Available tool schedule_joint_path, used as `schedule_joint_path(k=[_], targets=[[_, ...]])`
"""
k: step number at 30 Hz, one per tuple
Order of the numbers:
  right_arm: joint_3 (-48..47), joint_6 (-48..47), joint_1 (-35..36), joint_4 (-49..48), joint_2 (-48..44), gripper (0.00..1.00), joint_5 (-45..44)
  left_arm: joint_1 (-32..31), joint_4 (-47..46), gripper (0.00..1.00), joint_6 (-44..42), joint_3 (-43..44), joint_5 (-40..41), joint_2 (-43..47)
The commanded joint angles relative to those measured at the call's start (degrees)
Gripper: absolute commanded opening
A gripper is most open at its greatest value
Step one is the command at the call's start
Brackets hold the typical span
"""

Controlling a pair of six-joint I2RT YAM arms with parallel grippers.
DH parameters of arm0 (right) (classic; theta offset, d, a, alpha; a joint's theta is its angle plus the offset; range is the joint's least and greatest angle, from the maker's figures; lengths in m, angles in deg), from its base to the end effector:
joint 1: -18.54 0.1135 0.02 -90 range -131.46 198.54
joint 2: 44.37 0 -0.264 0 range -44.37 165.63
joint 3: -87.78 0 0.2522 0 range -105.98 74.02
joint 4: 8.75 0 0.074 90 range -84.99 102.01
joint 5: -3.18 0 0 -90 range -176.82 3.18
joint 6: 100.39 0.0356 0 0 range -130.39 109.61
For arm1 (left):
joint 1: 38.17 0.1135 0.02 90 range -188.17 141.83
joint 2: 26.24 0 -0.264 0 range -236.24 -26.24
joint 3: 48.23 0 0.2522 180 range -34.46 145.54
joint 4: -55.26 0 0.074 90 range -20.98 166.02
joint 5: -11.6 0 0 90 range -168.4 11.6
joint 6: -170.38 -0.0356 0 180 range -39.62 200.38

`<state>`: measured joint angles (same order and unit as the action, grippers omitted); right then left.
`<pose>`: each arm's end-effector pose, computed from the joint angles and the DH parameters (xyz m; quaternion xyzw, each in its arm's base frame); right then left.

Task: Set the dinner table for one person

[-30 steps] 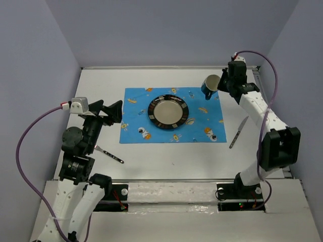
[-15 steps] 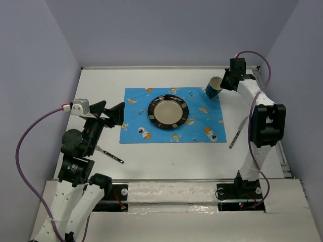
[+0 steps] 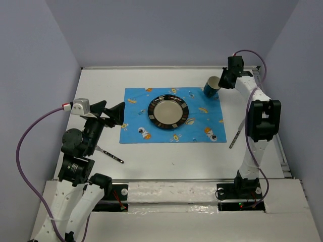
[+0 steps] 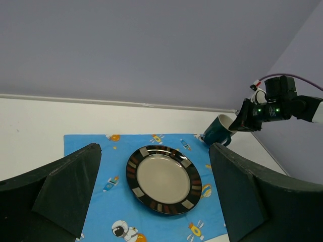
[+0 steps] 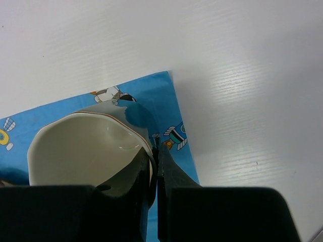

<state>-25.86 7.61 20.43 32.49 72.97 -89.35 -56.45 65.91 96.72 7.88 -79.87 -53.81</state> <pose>0.4703 0.0139 0.2543 0.1378 0.9132 0.0461 0.3808 0.1059 -0.0359 0.3898 0.0203 0.5883 -0.2477 0.7695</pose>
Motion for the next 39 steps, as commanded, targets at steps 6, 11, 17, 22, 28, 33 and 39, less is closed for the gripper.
schedule_joint_path(k=[6,11,17,22,28,33,39], targets=[[-6.38,-0.51,-0.22,-1.47,0.96,0.02,0.5,-0.17,-2.07,0.99,-1.05,-0.34,-0.55,-0.55],[-6.65,-0.77,-0.22,-0.77,2.01,0.06,-0.64,-0.17,-2.07,0.99,-1.05,-0.34,-0.46,-0.38],[-7.17,-0.69,-0.22,-0.33,2.37,0.14,-0.64,-0.17,-2.07,0.99,-1.05,-0.34,-0.46,-0.38],[-8.93,-0.95,-0.22,0.72,1.84,0.36,-0.2,-0.17,-2.07,0.99,-0.96,-0.34,-0.46,-0.38],[-7.8,0.19,-0.22,0.99,-2.02,0.43,-0.11,-0.17,-2.07,0.99,-0.87,-0.42,-0.55,0.06],[4.39,3.35,-0.22,-5.4,-13.69,0.43,-2.13,-0.35,-2.07,0.99,-0.78,-0.34,-0.81,0.85],[34.27,9.77,-1.36,-11.84,-32.76,0.42,-6.7,-1.93,-1.98,0.99,-0.87,-0.25,-0.63,2.78]])
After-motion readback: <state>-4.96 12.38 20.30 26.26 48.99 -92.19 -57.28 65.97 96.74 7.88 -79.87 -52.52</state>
